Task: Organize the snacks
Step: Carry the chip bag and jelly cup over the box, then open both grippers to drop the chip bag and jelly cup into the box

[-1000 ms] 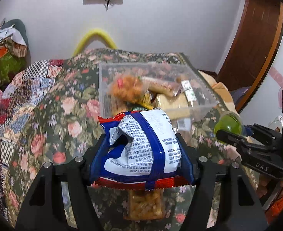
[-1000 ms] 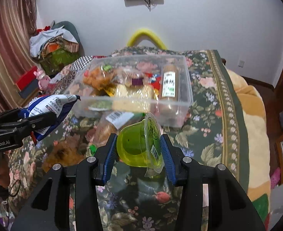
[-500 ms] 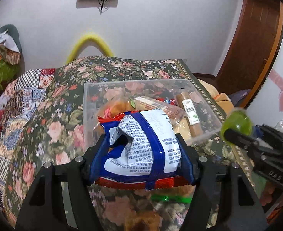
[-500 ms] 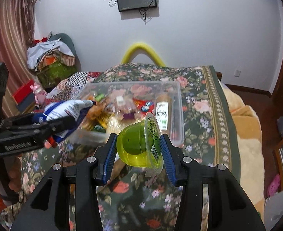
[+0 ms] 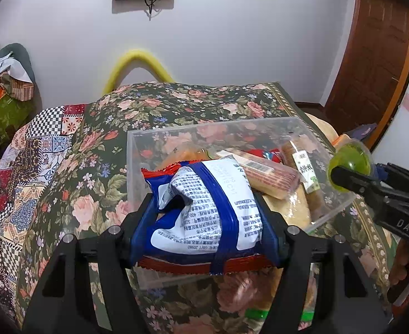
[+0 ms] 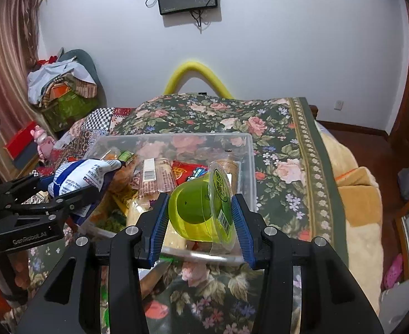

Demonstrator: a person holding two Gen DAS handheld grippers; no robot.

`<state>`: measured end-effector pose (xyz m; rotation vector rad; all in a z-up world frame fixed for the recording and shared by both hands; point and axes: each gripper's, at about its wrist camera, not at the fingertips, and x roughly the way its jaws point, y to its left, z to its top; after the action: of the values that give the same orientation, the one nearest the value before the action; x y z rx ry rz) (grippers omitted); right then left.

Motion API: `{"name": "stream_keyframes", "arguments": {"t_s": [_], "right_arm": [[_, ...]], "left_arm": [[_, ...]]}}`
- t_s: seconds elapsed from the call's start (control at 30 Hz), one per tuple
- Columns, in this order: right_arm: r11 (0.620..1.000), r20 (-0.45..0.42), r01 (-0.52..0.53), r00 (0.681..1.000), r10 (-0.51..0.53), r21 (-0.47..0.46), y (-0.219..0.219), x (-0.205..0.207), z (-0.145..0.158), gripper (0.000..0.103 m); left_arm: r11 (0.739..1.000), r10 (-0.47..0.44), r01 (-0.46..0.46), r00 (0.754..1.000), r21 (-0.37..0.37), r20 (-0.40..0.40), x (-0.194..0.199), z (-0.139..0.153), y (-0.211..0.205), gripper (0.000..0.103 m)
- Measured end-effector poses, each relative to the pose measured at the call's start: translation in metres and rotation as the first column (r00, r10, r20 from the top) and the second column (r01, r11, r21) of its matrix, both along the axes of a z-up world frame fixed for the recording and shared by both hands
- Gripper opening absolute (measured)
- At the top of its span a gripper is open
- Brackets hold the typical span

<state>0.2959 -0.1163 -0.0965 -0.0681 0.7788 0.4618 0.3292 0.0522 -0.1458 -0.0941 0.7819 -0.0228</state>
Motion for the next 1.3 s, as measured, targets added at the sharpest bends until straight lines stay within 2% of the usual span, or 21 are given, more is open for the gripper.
{"name": "stream_keyframes", "arguments": {"t_s": [0.37,0.57,0.73,0.93,1.13,1.3], "right_arm": [[1.0,-0.062,-0.001,0.998,-0.001,-0.028,0.005,0.013,-0.023,0.042],[0.998,-0.084,-0.007,0.996,0.002,-0.057,0.004,0.011,-0.029,0.043],[0.998,-0.083,-0.011,0.997,0.006,-0.057,0.003,0.006,-0.023,0.044],[0.999,-0.062,-0.014,0.998,0.012,-0.039,0.0,-0.005,-0.008,0.049],[0.999,-0.048,-0.03,0.998,0.028,-0.029,0.001,-0.023,0.001,0.053],[0.998,-0.052,-0.053,0.997,0.052,-0.019,0.007,-0.039,0.002,0.057]], "left_arm": [[1.0,0.003,-0.003,0.999,0.008,-0.035,0.005,-0.012,0.005,0.069],[1.0,0.01,-0.011,0.998,-0.024,-0.057,0.003,-0.015,0.008,0.07],[0.999,0.013,-0.016,0.997,-0.04,-0.078,0.001,-0.013,0.008,0.072],[0.999,0.016,-0.018,0.998,-0.035,-0.058,-0.014,0.0,0.007,0.08],[0.999,0.018,-0.019,0.999,-0.03,-0.032,-0.035,0.018,0.009,0.082],[0.999,0.019,-0.019,1.0,-0.03,-0.025,-0.057,0.022,0.015,0.085]]}}
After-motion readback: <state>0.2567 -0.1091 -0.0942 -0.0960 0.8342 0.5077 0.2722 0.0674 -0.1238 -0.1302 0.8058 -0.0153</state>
